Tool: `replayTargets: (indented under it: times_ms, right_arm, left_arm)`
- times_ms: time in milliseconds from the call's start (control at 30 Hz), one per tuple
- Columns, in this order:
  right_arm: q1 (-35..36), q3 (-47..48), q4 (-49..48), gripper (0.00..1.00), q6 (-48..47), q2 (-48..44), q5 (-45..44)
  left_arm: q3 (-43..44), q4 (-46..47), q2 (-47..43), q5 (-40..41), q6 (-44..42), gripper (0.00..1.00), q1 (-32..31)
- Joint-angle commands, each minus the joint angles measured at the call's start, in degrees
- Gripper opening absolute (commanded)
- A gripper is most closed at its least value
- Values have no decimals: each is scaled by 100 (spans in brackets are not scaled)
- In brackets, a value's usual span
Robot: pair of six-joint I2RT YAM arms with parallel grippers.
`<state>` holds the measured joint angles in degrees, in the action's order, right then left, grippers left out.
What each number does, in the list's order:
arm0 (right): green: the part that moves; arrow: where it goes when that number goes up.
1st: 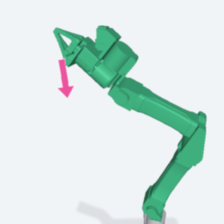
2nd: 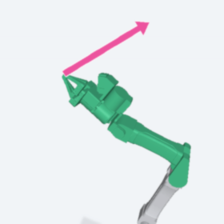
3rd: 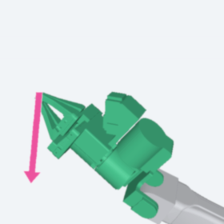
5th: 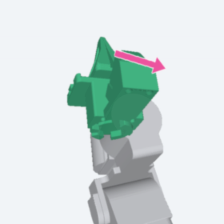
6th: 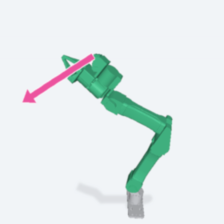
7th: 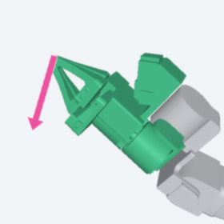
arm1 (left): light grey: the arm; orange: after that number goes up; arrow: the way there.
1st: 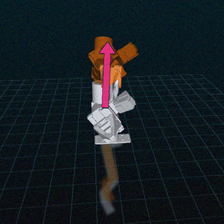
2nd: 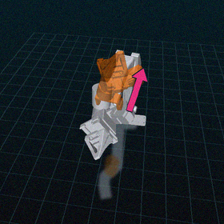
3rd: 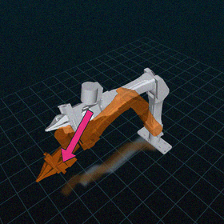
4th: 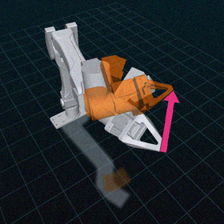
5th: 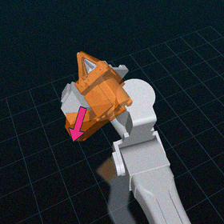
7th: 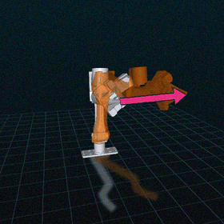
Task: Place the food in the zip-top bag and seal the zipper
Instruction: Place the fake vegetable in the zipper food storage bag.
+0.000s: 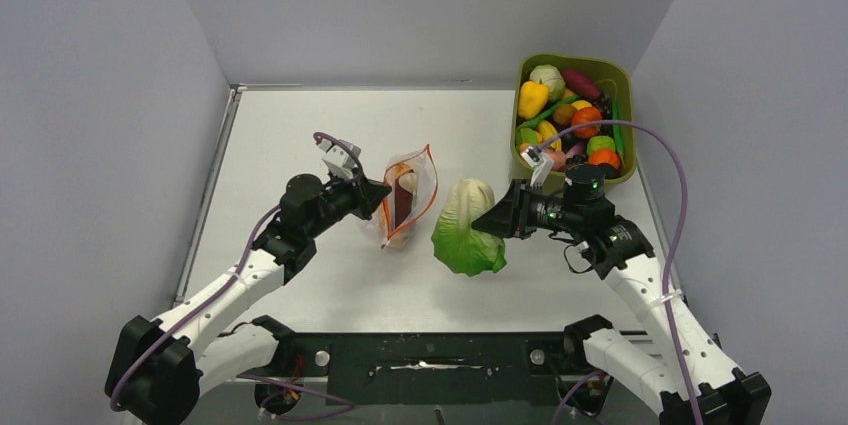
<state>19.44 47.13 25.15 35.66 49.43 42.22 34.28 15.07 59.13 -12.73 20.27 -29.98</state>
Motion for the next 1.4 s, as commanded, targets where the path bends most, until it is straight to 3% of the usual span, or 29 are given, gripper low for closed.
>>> replayTargets:
  times_ms: [0,200,600,833,1133,1367]
  right_arm:
    - [557,-168,-1391,27,1216,204,277]
    - [1421,157,-1329,27,1534,1070,-173]
    - [1683,442,-1238,27,2143,2325,-251]
    - [1714,745,-977,27,2120,2607,-261]
    - [1629,918,-898,36,2259,2839,-649]
    - [1538,843,-965,30,2304,2803,-1318]
  left_arm:
    - [-111,919,-25,-384,-367,0,-58]
    - [-85,647,-52,-1149,-829,0,-127]
    - [-385,224,-620,-1631,-1782,0,-230]
    - [-410,44,-639,-2205,-2426,0,-322]
    - [-289,-613,-555,-2475,-3230,0,-449]
    - [-369,-604,-587,-2629,-3388,0,-524]
